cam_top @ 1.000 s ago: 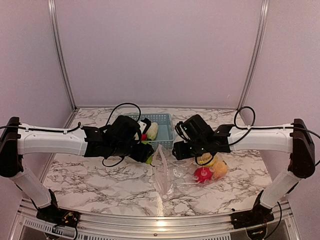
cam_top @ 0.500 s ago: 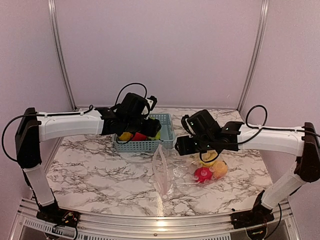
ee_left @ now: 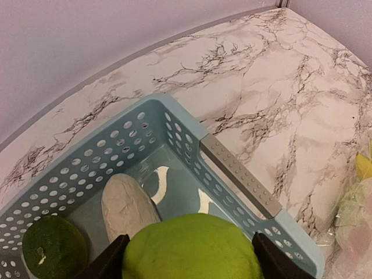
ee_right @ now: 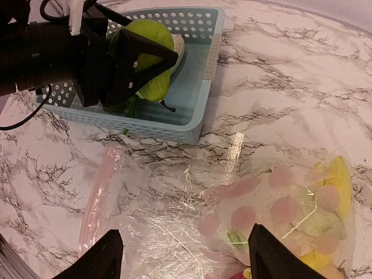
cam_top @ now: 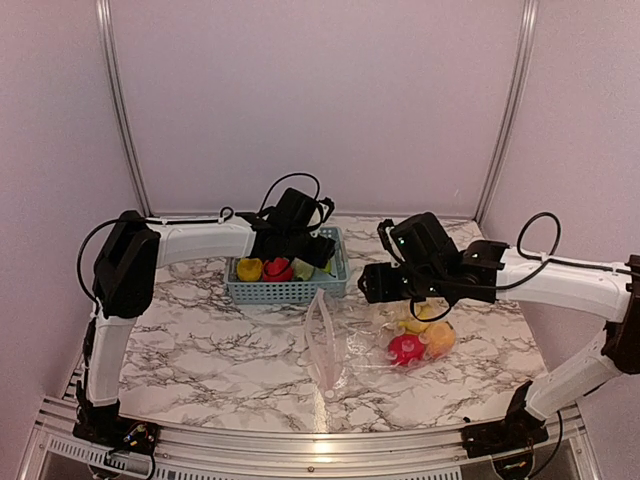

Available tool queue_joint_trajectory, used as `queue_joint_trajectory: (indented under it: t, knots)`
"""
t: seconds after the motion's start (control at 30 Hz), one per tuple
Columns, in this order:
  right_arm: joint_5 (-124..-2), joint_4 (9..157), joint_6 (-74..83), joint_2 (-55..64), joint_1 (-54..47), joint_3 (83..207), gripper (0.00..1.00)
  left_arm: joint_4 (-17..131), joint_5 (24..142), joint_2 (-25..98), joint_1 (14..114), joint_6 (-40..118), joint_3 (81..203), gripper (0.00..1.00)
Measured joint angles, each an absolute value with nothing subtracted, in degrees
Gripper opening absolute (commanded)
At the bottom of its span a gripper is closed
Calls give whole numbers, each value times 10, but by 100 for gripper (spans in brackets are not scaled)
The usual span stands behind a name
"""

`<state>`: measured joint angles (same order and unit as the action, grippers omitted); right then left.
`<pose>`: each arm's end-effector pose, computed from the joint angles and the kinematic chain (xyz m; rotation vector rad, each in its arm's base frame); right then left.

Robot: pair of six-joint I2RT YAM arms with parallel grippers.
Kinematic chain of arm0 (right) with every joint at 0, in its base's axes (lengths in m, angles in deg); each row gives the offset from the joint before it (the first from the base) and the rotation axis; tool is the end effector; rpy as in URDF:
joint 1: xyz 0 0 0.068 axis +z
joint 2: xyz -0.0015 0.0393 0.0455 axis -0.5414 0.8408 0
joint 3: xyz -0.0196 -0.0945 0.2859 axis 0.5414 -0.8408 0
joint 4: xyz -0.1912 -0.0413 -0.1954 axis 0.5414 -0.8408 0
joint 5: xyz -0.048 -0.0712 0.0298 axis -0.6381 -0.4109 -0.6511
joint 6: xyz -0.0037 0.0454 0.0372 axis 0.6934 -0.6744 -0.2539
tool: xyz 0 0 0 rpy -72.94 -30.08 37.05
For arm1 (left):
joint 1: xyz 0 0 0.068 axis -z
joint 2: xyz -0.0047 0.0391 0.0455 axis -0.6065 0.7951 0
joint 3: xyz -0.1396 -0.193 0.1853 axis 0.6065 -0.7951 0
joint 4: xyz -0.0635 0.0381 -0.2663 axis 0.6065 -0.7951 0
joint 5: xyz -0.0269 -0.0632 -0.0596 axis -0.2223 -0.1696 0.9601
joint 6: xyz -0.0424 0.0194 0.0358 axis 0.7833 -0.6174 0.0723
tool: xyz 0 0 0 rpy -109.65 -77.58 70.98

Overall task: Open the zip-top bag and remove the fake food
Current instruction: Place the fake fruit in the bin.

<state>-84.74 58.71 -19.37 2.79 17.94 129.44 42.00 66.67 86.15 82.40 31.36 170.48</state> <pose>0.2079 0.2374 0.2919 -0.2894 2.3302 0.4244 0.3887 -0.3808 0.2293 0.7089 2.1182 -0.3091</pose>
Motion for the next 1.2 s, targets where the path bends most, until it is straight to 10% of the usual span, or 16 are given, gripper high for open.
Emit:
queue_joint_trajectory:
  t: [1.2]
  knots:
    - [-872, 549, -228, -18, 178, 1246, 75, 380, 675, 987, 806, 270, 1872, 98]
